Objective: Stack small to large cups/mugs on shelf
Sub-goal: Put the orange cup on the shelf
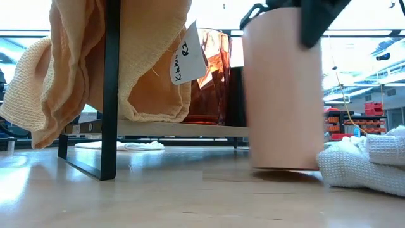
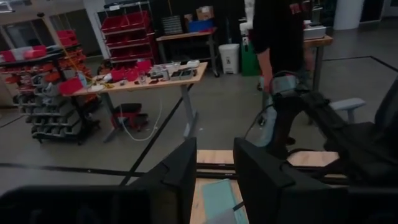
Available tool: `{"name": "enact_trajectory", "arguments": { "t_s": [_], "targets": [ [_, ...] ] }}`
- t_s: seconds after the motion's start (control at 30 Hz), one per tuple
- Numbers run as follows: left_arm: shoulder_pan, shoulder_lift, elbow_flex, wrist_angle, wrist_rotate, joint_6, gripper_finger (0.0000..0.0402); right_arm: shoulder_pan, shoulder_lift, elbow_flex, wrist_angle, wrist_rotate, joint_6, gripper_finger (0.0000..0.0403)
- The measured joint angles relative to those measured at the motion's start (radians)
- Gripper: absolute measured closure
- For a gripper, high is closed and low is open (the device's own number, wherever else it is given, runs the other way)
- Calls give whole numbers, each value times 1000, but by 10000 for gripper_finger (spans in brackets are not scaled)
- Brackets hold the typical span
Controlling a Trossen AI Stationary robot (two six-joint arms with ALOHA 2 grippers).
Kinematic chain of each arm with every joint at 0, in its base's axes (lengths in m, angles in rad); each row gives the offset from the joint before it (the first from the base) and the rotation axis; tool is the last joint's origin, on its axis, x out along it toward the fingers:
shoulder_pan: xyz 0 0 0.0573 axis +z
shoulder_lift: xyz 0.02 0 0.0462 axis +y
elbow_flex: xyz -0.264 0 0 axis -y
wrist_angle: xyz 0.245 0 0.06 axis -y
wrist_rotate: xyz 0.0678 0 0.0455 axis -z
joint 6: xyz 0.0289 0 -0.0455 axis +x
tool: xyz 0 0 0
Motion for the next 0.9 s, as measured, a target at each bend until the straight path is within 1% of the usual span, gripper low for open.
{"name": "enact_trajectory", "arguments": {
  "t_s": [0.17,0.37,0.57,0.7,0.9],
  "targets": [
    [30,0,0,-1,-2,-4,280,31,0,102,-119,28,14,398],
    [59,0,0,-15,-2,-3,280,49,0,311,-281,124,31,400],
    [80,0,0,-31,-2,-3,287,55,-2,502,-389,165,50,400],
    [83,0,0,-32,-2,-3,284,52,-2,559,-385,191,54,400],
    [83,0,0,-32,-1,-2,278,12,11,556,-275,210,51,400]
  ]
}}
